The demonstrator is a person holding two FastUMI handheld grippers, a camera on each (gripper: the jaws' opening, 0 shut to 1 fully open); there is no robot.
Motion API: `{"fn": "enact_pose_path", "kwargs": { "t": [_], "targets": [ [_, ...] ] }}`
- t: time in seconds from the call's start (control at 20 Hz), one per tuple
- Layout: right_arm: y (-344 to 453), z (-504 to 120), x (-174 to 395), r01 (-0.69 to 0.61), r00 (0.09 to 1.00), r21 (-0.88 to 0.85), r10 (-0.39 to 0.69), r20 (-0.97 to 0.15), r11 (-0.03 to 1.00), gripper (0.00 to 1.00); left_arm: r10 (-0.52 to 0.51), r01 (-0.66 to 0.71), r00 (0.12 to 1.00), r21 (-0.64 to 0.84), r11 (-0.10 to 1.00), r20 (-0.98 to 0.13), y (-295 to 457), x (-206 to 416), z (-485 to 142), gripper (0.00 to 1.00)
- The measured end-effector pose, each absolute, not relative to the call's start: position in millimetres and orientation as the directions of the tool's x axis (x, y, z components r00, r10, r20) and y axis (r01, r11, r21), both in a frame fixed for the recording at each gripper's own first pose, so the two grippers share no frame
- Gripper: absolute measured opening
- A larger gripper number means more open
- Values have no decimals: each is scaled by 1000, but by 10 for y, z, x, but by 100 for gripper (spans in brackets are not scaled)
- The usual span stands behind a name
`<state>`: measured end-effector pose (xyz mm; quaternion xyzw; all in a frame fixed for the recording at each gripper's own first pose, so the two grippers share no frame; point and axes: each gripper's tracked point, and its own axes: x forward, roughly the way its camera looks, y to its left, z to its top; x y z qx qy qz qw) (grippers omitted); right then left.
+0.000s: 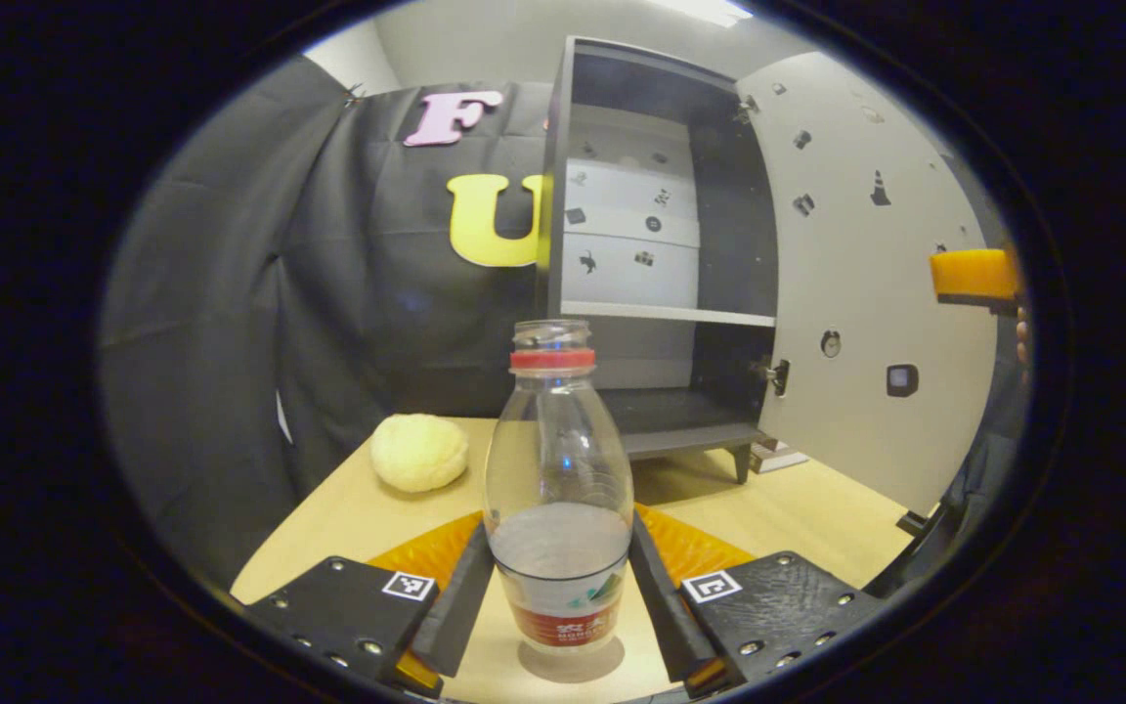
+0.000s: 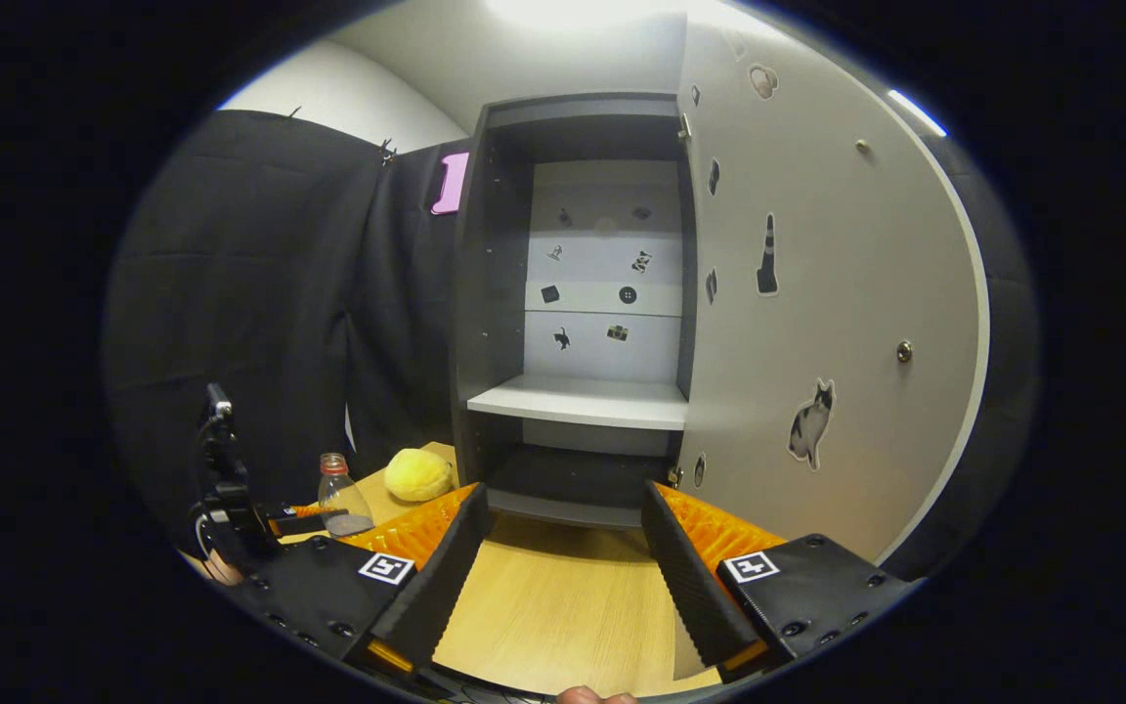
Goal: Open the cabinet door with the right hand, grasp the bottle in the cabinet with the left hand and place it on the coaster, then close the cabinet door with the right hand.
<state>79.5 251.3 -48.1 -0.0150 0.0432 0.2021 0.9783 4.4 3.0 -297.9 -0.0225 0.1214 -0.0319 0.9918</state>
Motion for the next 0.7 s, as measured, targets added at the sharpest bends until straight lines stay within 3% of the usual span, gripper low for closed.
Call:
{"fn": "enact_pose_path", "kwargs": {
  "t": [0.15, 0.3, 0.35, 0.4, 0.65, 0.7],
  "targets": [
    [2527, -642, 662, -456, 882, -7, 451, -136, 890, 95, -16, 8, 975, -33, 999, -224, -11, -14, -3194, 74],
    [2545, -882, 554, -495, 849, 33, 492, -192, 868, 99, 19, -24, 979, -23, 999, -204, -60, -9, -3449, 75],
    [2556, -969, 519, -500, 840, 49, 498, -214, 865, 95, 31, -35, 978, -17, 999, -204, -70, 1, -3543, 74],
    [2559, -1036, 516, -503, 834, 54, 501, -232, 863, 99, 42, -44, 978, -5, 999, -205, -79, 13, -3632, 74],
    [2542, -1219, 453, -529, 819, 11, 514, -256, 849, 99, 67, -60, 979, 42, 997, -192, -47, 35, -3845, 77],
    [2546, -1227, 439, -534, 817, 4, 517, -255, 846, 94, 64, -59, 982, 36, 998, -180, -44, 23, -3842, 76]
  ]
}}
